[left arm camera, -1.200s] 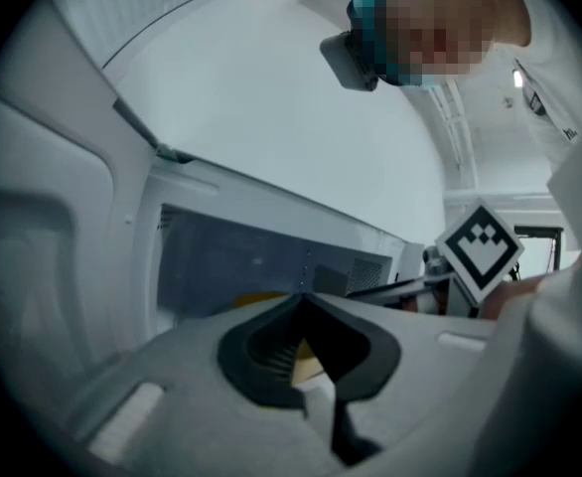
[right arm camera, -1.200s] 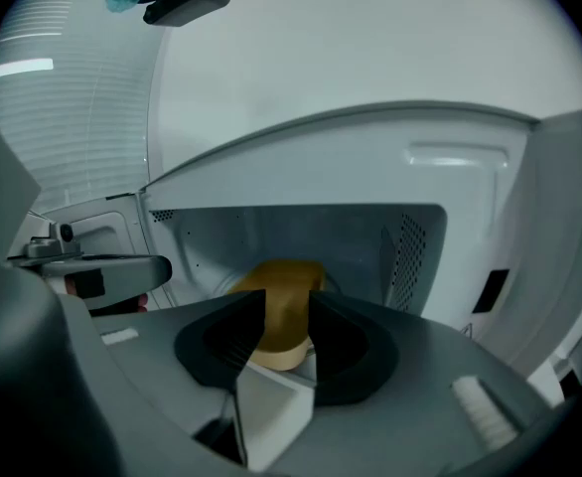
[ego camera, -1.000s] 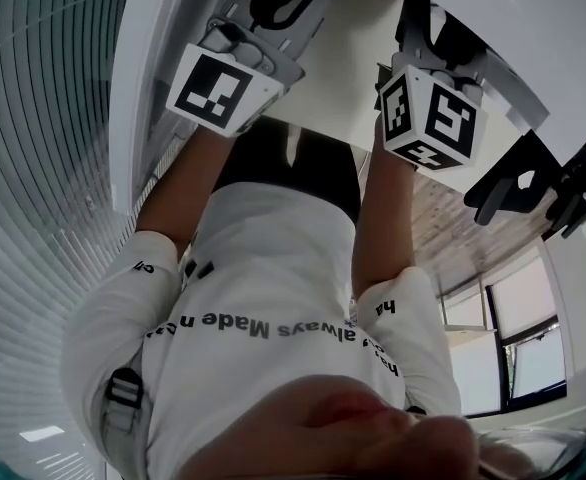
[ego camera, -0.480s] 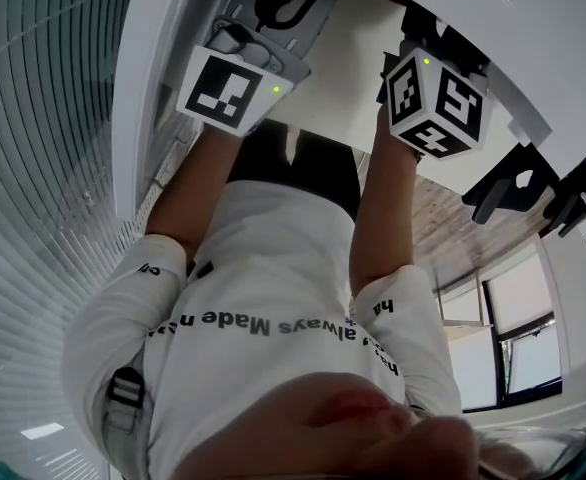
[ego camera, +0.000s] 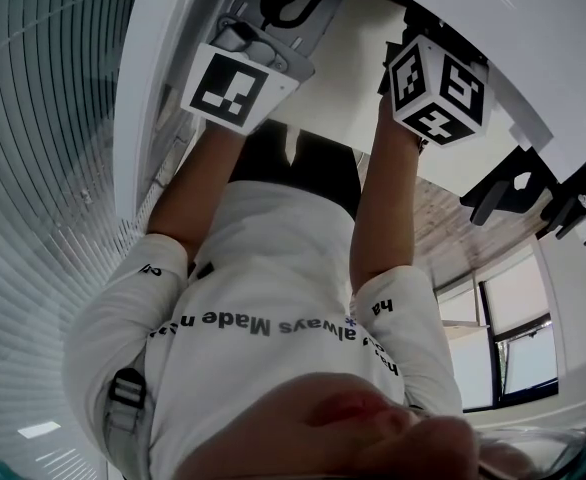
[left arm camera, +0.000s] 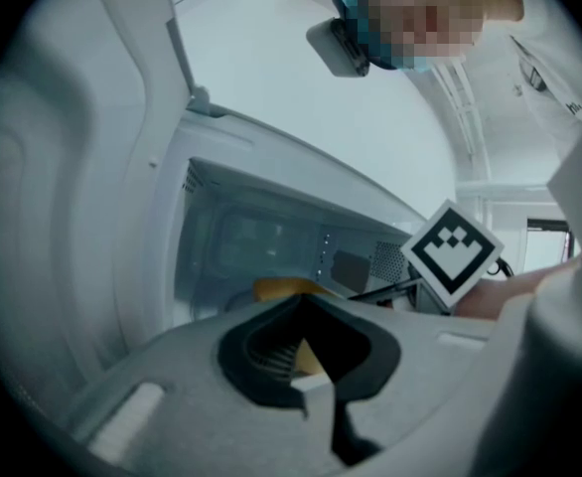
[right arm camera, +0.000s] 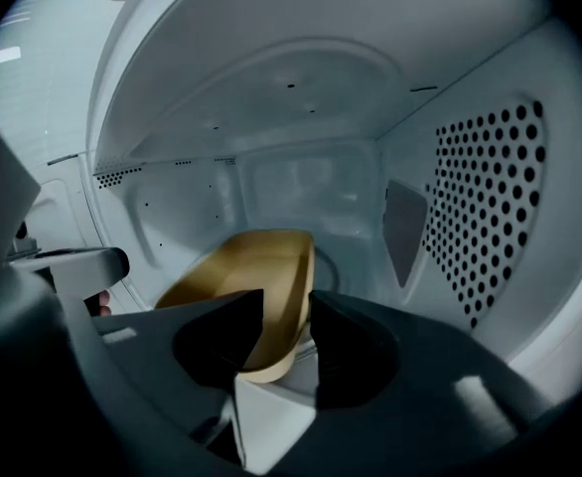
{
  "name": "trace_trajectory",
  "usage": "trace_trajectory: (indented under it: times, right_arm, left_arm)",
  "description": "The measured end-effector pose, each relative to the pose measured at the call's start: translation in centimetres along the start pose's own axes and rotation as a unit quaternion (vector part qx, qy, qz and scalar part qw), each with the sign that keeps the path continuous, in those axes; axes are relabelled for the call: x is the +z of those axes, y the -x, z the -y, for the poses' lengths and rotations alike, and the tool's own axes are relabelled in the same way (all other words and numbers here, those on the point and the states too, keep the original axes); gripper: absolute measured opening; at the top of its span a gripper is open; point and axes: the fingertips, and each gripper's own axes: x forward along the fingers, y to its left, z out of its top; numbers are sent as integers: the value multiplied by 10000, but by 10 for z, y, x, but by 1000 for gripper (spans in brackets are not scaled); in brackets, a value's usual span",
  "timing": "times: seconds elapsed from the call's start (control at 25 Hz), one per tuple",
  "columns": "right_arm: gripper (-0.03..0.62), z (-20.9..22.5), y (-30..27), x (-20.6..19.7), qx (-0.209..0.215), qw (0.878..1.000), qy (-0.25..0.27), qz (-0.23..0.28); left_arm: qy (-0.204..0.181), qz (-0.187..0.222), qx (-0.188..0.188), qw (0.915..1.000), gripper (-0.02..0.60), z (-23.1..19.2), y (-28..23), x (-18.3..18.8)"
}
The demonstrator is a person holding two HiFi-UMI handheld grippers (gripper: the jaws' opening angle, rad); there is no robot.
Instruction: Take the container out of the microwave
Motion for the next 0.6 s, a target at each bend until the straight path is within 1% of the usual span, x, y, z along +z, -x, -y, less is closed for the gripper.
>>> trace_trajectory:
  times: [0.36,0.44,0.52,0.6]
  right_arm:
    - [129,-2,-7,-2,43,9999,-66,-101]
    - [108,-1,-8,-2,24,9999,-71,-131]
    - [69,1,-9,-2,-11,9999,-87,-144]
    - [44,3,-9,-4,-52,9998,-112,-159]
  left_arm:
    - [10,-4,17,10000,3,-2,3,-1]
    - [13,-9,16,10000,3,-2,4,-1]
    - [22,-14,24,10000,3,-3,4,-2]
    - [35,-20,34,10000,3,-3,4,-4]
